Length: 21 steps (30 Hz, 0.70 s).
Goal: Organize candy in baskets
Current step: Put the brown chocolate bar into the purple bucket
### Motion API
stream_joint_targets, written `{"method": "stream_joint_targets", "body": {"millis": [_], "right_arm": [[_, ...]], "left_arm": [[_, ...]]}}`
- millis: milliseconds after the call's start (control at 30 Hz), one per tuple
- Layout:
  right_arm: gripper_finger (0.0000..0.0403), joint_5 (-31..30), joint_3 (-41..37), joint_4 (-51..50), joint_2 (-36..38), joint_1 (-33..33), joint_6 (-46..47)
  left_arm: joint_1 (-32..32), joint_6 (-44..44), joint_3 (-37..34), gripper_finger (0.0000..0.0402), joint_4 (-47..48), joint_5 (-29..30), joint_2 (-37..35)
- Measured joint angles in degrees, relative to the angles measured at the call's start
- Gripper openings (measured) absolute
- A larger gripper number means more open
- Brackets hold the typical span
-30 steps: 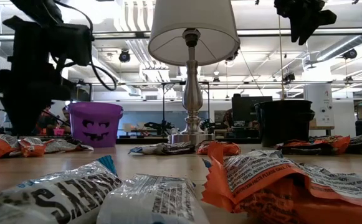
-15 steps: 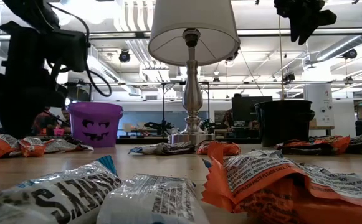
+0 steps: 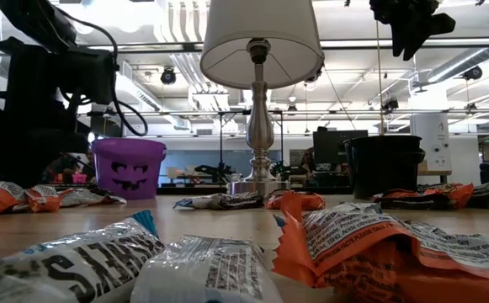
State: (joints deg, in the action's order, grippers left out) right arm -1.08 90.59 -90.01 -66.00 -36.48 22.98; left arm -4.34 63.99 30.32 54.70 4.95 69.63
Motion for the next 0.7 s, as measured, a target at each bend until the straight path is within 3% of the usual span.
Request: {"method": "stream_joint_targets", "body": {"millis": [400,700], "right_arm": [[0.0137,0.1,0.0,0.0,0.0,0.5,0.0],[0.0137,0.1,0.0,0.0,0.0,0.5,0.0]], "left_arm": [[-0.1,-1.9,-0.7,0.0008,-0.8,0.9,-0.1],[0.0,-5.4,1.7,0.0,2.1,-1.8,-0.4]]}}
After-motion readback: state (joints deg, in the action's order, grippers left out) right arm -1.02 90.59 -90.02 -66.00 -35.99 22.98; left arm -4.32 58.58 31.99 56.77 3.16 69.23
